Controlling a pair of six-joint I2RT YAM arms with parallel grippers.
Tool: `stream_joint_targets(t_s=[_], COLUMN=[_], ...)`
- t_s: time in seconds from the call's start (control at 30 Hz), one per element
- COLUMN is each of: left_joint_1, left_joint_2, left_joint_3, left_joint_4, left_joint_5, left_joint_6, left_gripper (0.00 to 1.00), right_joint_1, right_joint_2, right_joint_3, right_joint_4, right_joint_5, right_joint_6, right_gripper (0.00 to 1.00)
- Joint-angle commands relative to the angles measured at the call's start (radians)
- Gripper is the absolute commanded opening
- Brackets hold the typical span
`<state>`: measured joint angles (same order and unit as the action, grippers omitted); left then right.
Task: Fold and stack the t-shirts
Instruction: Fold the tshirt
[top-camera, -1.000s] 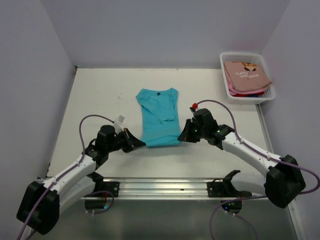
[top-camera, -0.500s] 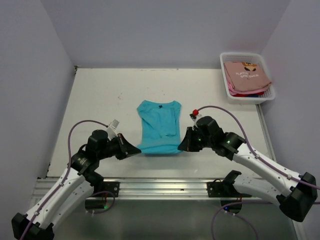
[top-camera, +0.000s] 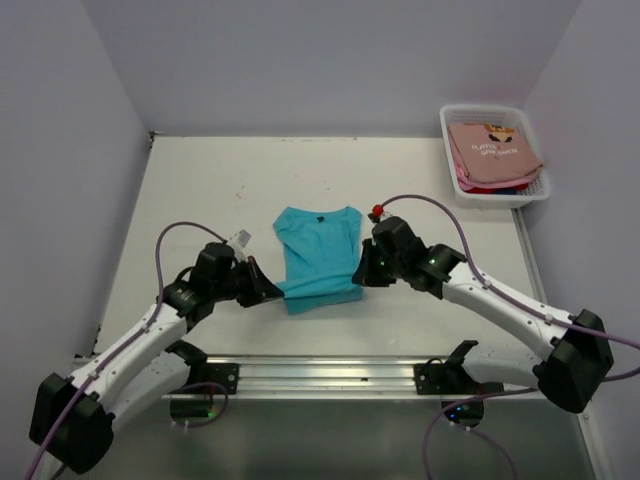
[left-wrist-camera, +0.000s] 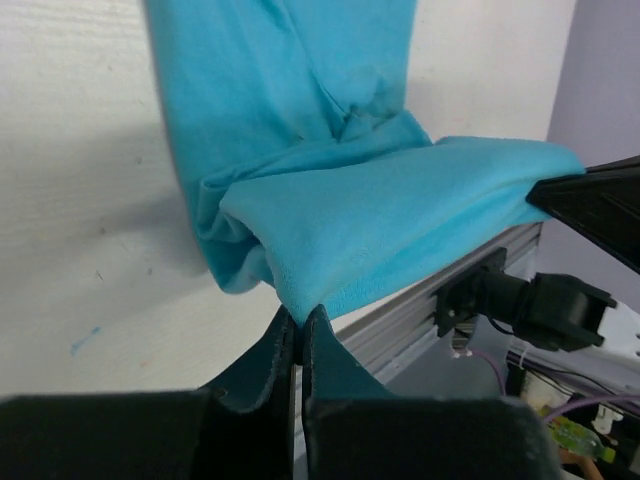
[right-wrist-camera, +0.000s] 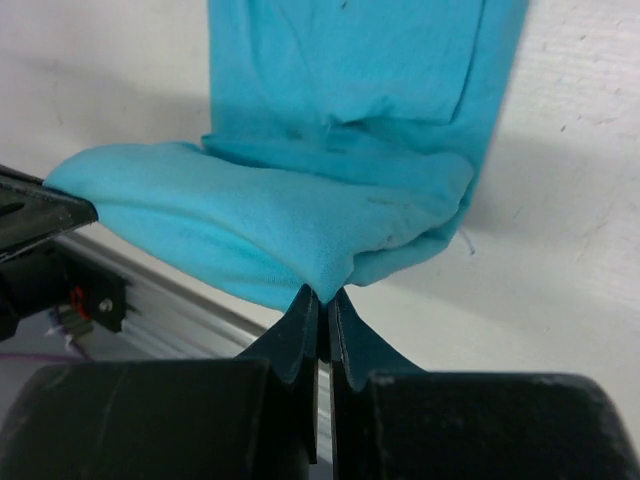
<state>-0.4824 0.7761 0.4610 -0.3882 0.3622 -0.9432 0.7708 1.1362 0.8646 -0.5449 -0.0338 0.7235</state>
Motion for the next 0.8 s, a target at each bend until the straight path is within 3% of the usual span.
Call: stream_joint_targets(t_s=[0.0, 0.2, 0.6, 0.77], left_joint_1=[0.034, 0.082, 0.171, 0.222], left_joint_2=[0.18, 0.414, 0.644, 0.843], left_joint_3=[0.054, 0.221, 0.47, 0.629], left_joint_4=[0.162, 0.235, 0.224, 0.279], left_joint_5=[-0.052, -0.039, -0.031, 0.015], left_joint_6=[0.136, 0.231, 0.326, 0.339], left_gripper=[0.0, 0.0, 0.0, 0.0], right_joint_1=[-0.048, -0.099, -0.217, -0.284], right_joint_2=[0.112, 0.27, 0.496, 0.686], right_joint_3=[0.079, 0.169, 0.387, 0.627], right_joint_4=[0.028, 0.083, 0.105, 0.062], right_joint_5=[0.13, 0.137, 0.1, 0.077], right_joint_6=[-0.079, -0.139, -0.234, -0.257], right_gripper=[0.0, 0.0, 0.0, 0.0])
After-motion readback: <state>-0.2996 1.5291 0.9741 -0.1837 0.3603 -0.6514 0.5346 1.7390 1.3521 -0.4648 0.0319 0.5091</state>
